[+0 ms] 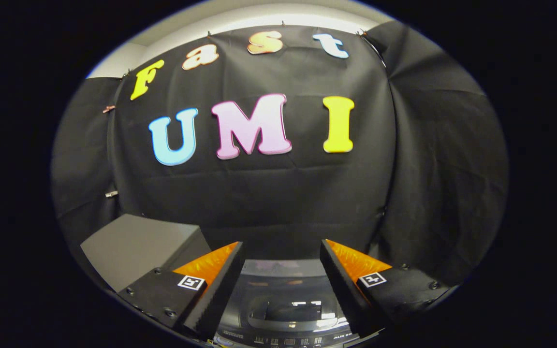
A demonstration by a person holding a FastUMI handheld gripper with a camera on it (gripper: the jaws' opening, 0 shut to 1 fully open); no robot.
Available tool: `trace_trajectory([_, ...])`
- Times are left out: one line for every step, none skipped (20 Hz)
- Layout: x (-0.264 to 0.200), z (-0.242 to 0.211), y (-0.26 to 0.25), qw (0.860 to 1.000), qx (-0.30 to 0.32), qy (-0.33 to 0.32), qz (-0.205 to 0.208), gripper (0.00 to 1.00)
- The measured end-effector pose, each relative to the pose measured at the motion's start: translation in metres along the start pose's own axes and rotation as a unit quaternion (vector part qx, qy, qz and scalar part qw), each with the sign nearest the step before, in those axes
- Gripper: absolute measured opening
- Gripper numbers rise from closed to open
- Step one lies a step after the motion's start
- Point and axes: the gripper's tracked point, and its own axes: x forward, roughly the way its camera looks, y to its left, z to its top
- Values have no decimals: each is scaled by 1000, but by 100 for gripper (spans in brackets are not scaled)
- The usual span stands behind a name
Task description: Put the clothes into the washing machine and then close the washing machine lid.
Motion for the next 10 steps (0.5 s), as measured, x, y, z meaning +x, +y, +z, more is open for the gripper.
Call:
trace_trajectory([-4,14,5,1000,-5,-20,4,100])
trace_trajectory([-6,20,8,999,-10,-37,5,99])
trace_trajectory([-10,29,13,999,-11,-53,7,99])
trace_trajectory([-13,37,19,998,-10,-64,10,99])
trace_trajectory([-15,40,23,997,-8,-70,10,99])
trace_trajectory([-18,42,26,997,-7,-71,10,99])
trace_trajectory([-22,45,28,997,-6,-72,9,99])
trace_trajectory([-25,50,30,997,-3,-76,8,99])
trace_trajectory([-29,54,31,997,-4,-79,3,99])
trace_trajectory([-31,58,29,996,-5,-84,-3,99])
